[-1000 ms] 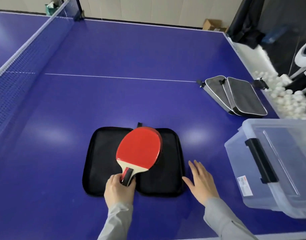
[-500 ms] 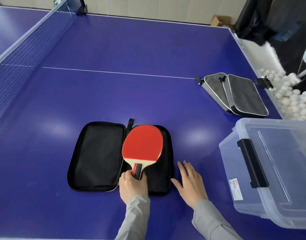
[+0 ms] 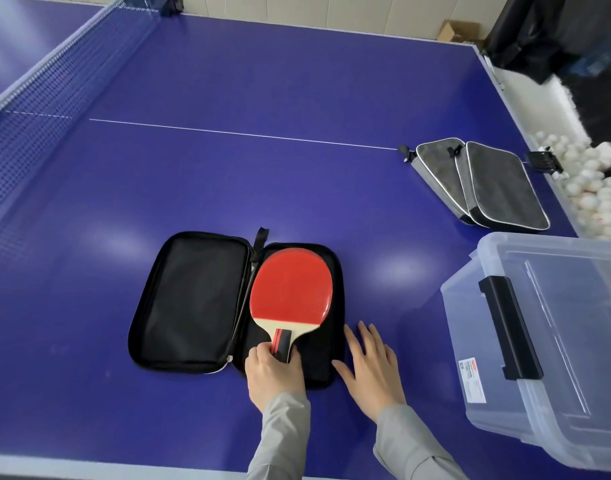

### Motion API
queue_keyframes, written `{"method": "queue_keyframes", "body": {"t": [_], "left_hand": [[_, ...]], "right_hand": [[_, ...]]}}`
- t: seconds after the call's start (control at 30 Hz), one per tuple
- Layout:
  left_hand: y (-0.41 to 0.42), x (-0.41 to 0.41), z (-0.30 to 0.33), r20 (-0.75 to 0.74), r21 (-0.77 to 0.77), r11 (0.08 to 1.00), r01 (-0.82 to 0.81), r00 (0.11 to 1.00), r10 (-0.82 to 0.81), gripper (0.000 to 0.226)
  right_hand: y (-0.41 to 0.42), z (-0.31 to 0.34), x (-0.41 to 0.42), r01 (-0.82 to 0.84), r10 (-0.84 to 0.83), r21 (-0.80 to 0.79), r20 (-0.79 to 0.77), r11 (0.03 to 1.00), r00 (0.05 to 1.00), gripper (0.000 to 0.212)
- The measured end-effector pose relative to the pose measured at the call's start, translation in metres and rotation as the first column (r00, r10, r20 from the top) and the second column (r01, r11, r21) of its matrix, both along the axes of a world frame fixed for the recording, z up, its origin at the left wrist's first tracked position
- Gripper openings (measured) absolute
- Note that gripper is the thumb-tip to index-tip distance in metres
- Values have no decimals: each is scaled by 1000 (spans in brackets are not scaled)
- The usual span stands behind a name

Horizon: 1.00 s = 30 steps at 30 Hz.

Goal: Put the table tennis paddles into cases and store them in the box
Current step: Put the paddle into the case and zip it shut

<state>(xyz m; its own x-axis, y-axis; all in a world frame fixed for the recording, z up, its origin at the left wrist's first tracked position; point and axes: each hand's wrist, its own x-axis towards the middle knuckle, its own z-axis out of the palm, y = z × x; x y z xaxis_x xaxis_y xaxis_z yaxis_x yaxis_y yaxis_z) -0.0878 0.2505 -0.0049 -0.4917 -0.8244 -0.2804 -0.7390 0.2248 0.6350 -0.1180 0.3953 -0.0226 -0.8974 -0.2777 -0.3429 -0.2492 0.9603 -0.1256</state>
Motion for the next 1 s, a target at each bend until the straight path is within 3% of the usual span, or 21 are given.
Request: {"method": "queue_keyframes", "body": {"t": [0.33,0.53,0.77,0.9,1.0], "left_hand": [[5,-8,-7,13,-6,1000,27,1000,-27,25],[0,-14,-5,96,3,996,87,992,-87,28],[-10,-13,-1,57,163,976,142,987,-153,54],[-36,5,2,-148,399,849,345,939,-312,76],[-65,20,1,-201,420,738,528,847,-492,87]], "right_hand": [[0,-3,2,-1,1,-15,-4,1000,1000,64],[-2,-3,2,5,-5,0,-1,1000,1000,64],[-2,-1,3,22,-22,-6,9,1000,1000,65],[-1,2,1,36,-35,-37,28,999,999,64],[-1,2,1,36,-35,-42,37,998,999,63]]}}
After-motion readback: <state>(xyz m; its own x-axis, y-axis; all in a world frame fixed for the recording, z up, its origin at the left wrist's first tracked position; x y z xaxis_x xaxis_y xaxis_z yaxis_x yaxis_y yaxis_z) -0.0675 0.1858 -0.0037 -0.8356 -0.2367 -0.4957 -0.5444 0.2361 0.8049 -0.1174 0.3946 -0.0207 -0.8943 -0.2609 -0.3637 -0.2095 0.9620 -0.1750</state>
